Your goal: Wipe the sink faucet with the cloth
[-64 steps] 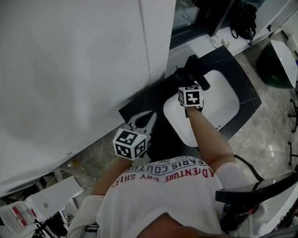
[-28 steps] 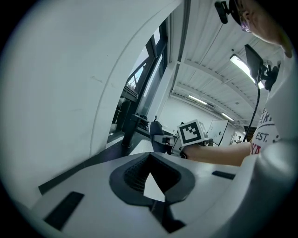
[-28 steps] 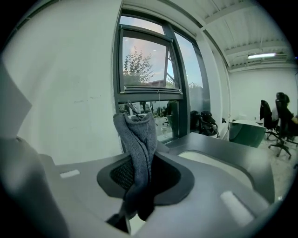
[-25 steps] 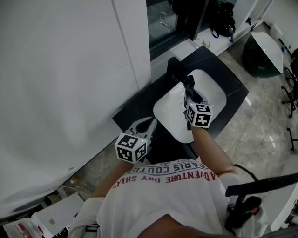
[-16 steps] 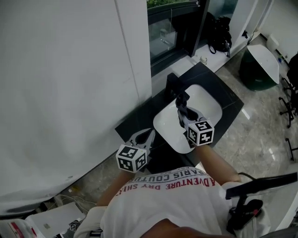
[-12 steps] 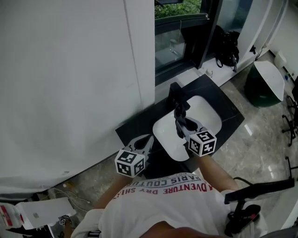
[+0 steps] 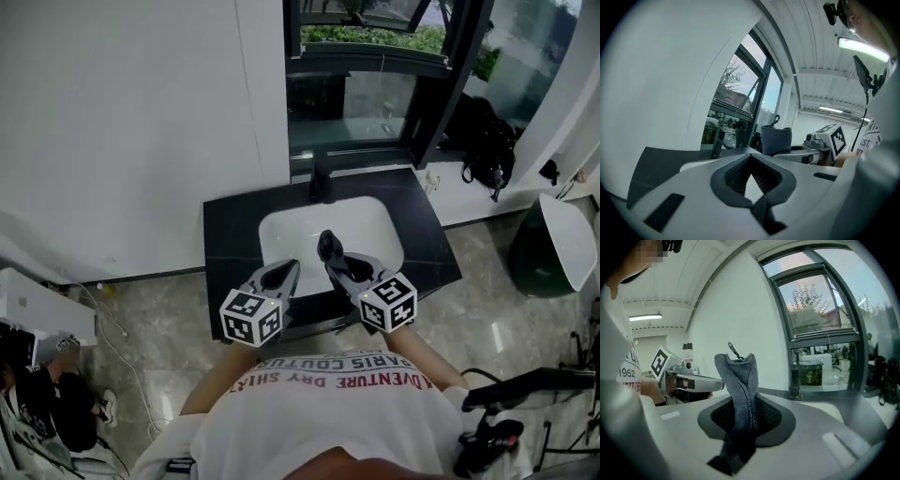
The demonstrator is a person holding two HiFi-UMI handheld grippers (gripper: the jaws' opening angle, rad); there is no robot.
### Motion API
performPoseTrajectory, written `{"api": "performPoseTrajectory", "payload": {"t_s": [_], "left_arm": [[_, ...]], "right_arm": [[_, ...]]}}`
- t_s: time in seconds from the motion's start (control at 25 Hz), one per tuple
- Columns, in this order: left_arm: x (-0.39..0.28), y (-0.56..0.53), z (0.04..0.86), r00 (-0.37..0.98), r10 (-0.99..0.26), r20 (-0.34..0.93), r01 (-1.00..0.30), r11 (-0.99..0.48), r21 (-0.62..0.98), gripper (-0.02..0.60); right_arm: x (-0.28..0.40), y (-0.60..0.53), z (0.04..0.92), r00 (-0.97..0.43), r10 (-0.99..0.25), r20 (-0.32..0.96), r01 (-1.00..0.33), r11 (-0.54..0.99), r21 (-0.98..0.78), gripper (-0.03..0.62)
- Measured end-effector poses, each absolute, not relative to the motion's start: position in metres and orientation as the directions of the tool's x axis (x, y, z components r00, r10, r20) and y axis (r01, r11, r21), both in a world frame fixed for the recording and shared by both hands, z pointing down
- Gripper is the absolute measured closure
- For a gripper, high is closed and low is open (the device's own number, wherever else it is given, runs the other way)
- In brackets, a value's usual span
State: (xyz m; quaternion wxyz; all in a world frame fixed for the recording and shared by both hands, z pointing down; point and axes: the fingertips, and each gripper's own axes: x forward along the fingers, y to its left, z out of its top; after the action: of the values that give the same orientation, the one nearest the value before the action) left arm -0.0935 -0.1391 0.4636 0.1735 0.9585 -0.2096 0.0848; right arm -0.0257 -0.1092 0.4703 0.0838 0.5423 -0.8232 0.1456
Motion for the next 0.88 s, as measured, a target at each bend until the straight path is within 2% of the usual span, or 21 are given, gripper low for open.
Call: {"api": "performPoseTrajectory", "payload": {"t_s": [0.2,0.56,0.72,0.88], "left_arm": [[-0.079,-0.002,0.453,0.853,-0.437,0.285,-0.508,-0.821,0.26,0.581],[-0.095,0.169,0.371,0.852,-0.486,0.195,-0.517,-0.84,0.167,0.58],[-0.12,0.267,0.373,0.861,-0.473,0.187,-0.504,-0.845,0.178,0.58],[-0.179,0.373,0.394,0.846,-0.491,0.21,-0.528,-0.827,0.195,0.58]], "right_arm": [[-0.005,0.019,0.454,-0.508,-0.808,0.299,-0.861,0.477,-0.175,0.515],[-0.024,0.183,0.39,-0.547,-0.813,0.2,-0.837,0.532,-0.128,0.515],[-0.049,0.273,0.391,-0.526,-0.831,0.181,-0.851,0.512,-0.117,0.515],[-0.106,0.384,0.407,-0.546,-0.812,0.206,-0.838,0.524,-0.154,0.514]]}}
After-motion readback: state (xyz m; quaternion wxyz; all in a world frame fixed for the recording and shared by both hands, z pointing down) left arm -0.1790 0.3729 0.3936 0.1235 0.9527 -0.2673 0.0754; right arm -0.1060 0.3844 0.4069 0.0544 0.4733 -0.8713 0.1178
